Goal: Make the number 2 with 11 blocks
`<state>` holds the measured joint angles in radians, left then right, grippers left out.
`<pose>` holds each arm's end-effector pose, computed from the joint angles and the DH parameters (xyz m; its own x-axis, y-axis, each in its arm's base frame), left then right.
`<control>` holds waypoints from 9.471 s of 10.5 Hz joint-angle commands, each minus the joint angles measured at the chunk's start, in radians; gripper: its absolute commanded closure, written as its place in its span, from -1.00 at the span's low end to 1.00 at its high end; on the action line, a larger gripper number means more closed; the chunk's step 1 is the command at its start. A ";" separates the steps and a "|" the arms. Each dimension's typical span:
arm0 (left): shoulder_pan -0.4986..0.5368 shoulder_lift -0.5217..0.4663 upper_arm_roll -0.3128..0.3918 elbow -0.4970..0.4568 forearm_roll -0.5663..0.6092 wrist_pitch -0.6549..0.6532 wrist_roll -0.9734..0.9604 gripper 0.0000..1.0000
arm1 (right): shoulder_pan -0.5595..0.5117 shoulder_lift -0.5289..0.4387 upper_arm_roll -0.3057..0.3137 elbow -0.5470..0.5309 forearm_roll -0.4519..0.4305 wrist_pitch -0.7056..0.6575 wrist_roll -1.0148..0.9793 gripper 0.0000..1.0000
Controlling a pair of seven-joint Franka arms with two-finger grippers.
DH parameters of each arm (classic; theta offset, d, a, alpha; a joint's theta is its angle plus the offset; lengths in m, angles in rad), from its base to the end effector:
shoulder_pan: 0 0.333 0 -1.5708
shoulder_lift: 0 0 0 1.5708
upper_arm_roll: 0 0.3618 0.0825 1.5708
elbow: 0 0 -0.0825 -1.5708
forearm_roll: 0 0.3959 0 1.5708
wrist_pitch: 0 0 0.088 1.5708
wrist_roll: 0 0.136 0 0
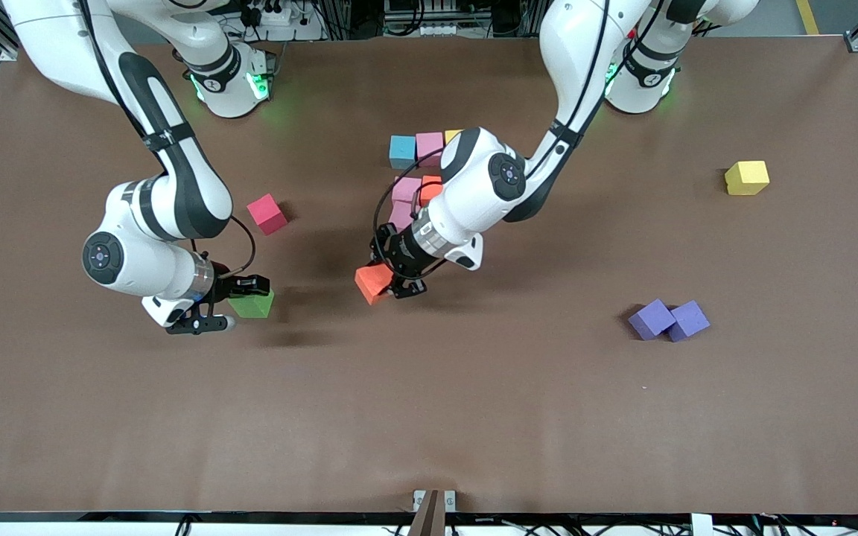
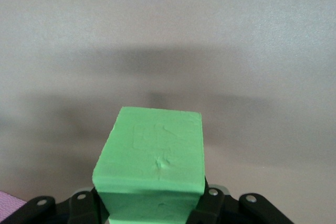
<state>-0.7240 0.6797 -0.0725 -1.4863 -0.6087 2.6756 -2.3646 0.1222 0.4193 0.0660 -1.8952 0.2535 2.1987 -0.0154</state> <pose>0.5805 -0.5608 0.3311 -0.4264 0.6812 -0.5951 0.8878 0.4411 -0.1312 0.6293 0.1325 0.2796 0.9903 0.0516 -0.1292 0.0231 -0.9769 -0.2127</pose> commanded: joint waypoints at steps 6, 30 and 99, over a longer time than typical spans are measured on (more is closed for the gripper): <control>0.494 -0.095 -0.362 -0.078 0.302 -0.161 0.172 0.91 | 0.016 0.006 -0.002 0.010 -0.022 -0.034 0.035 0.26; 0.696 -0.103 -0.411 -0.078 0.287 -0.531 0.679 0.85 | 0.445 0.326 0.002 0.271 0.204 -0.036 0.554 0.38; 0.241 0.057 -0.253 -0.203 0.242 -0.194 0.456 0.81 | 0.329 -0.274 -0.149 -0.654 -0.165 0.291 -0.187 -1.00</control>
<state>-0.4699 0.7550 -0.3277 -1.6534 -0.3547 2.4655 -1.8872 0.4258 0.1636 -0.0627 -2.5138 0.0640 2.4582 -0.1825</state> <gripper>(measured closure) 0.467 0.000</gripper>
